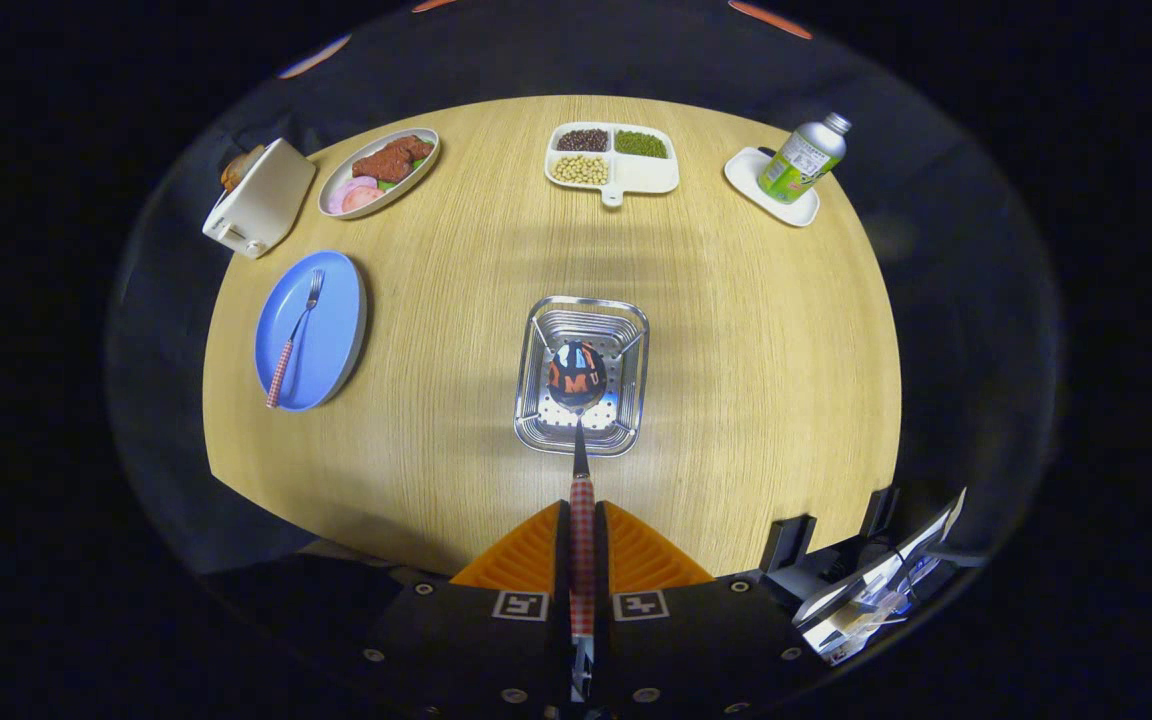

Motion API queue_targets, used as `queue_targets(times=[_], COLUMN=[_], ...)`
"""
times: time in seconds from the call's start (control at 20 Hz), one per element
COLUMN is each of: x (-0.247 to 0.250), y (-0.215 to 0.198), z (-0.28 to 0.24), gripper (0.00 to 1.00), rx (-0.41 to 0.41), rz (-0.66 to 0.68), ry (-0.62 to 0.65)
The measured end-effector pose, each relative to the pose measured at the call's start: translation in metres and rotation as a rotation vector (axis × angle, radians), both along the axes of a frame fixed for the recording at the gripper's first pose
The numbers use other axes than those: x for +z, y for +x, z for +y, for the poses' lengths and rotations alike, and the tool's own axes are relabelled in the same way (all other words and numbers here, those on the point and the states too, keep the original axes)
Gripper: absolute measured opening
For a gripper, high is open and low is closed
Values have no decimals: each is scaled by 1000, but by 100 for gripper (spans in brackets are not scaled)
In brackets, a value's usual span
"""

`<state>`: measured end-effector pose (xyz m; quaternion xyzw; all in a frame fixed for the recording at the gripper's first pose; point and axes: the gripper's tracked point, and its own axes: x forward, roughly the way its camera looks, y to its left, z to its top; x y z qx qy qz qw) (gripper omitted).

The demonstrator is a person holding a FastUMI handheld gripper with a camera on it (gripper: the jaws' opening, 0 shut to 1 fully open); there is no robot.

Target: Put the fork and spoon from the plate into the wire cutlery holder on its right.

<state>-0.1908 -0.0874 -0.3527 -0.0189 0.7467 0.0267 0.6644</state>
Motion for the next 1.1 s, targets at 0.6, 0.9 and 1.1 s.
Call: queue_targets(times=[0.6,0.9,1.1], x=[-20,-33,-31], y=[28,36,47], z=[6,7,9], gripper=[11,11,14], rx=[-13,-84,-114], rz=[68,1,-97], ry=[46,42,43])
